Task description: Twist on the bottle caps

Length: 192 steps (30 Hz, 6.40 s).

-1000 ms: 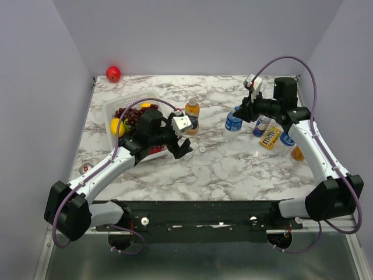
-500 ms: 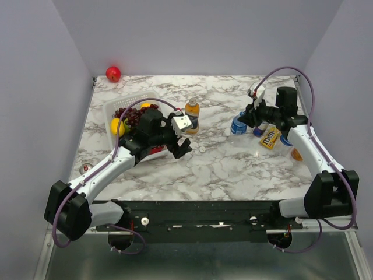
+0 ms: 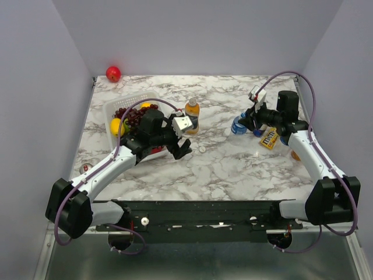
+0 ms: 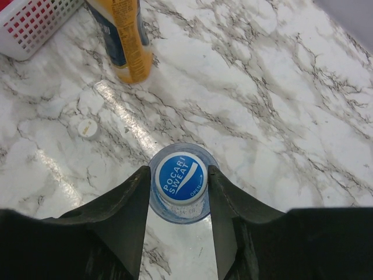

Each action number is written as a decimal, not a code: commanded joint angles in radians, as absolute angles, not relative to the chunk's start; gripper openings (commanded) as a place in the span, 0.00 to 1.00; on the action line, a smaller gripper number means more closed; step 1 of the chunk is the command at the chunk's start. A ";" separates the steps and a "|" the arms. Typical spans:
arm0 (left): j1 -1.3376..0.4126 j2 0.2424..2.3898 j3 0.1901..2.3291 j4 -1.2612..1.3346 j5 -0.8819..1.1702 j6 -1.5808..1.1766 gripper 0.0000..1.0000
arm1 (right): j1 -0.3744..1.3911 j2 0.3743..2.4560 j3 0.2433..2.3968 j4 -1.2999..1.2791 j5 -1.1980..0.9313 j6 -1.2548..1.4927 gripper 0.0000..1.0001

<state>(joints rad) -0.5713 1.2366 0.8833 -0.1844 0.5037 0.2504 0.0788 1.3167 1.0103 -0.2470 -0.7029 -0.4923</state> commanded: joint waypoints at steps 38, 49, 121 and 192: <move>-0.411 1.111 0.884 -0.250 0.422 0.212 0.99 | 0.371 1.624 1.411 -0.111 -0.753 -0.351 0.93; -0.348 1.023 0.867 -0.356 0.423 0.265 0.99 | 0.468 1.911 1.634 -0.025 -0.681 -0.276 0.96; -0.385 1.080 0.831 -0.179 0.710 0.276 0.29 | 0.393 1.635 1.508 -0.432 -0.902 -0.551 0.70; -0.183 1.002 0.698 -0.040 0.693 0.136 0.00 | 0.647 1.889 1.480 -0.903 -0.465 -1.266 0.30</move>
